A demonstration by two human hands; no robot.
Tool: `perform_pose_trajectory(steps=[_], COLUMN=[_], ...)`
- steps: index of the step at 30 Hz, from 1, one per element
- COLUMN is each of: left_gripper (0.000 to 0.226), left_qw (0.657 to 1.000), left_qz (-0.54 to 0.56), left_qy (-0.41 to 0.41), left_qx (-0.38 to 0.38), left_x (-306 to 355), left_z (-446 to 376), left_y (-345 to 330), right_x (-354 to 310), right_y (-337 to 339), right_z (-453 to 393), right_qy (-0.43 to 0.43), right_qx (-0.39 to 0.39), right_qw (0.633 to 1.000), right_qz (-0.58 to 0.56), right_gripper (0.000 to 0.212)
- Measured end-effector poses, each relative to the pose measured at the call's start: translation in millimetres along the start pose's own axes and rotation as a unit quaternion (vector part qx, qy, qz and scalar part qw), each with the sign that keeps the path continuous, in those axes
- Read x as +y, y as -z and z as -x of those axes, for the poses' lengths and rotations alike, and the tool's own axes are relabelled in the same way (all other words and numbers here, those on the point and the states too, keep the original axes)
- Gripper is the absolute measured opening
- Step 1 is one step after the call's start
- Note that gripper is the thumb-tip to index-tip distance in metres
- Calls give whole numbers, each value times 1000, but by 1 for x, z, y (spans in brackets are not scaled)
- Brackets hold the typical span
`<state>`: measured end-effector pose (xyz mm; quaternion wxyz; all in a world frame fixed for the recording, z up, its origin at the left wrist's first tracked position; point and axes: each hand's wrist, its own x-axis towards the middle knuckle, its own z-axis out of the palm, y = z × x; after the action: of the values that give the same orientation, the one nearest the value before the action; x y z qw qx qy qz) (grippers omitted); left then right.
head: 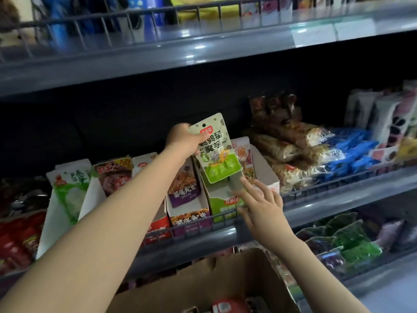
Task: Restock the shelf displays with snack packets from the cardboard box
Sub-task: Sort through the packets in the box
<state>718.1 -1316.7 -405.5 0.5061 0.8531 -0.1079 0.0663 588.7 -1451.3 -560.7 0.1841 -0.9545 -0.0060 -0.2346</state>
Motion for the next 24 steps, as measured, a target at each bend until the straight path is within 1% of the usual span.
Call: perform_pose_trajectory(steps=[2,3,7,8,9,11,13,16,19,21,24], left_gripper=[34,39,49,46,37,33,31,23,19,21,18], left_qw=[1000,1000,1000,1000,1000,998,995,993,993,992,986], left_qz=[-13,-13,1,-7,-24,-59,-97,-109,-119,-125,-151], left_qy=[3,6,2,-4,-12,-15,-4,-2,-14,-23,-61], left_qx=[-1,-3,-5,-2,1,-4,-24,-35,-5,16,33], left_x=[-4,-6,-9,-8,-7,-7,-10,-22,-31,-35,-37], left_z=[-9,-13,-27,-30,-32,-36,-37,-36,-36,-38,-39], left_y=[-6,-7,-8,-8,-7,-9,-15,-28,-36,-39,-41], right_x=[5,6,5,5,5,5,5,7,8,9,9], right_y=[-4,-5,-7,-8,-10,-13,-14,-14,-15,-15,-15], right_z=[-2,-3,-5,-5,-4,-3,-2,-1,-1,-1,-2], right_qy=[19,22,25,22,19,15,13,14,18,21,19], right_qx=[49,71,112,117,121,126,122,110,98,93,87], right_qw=[999,997,993,993,992,992,992,993,994,994,994], right_qz=[-7,-4,24,23,21,14,-1,-27,-53,-57,-63], right_gripper=[27,24,26,28,28,29,29,24,24,25,25])
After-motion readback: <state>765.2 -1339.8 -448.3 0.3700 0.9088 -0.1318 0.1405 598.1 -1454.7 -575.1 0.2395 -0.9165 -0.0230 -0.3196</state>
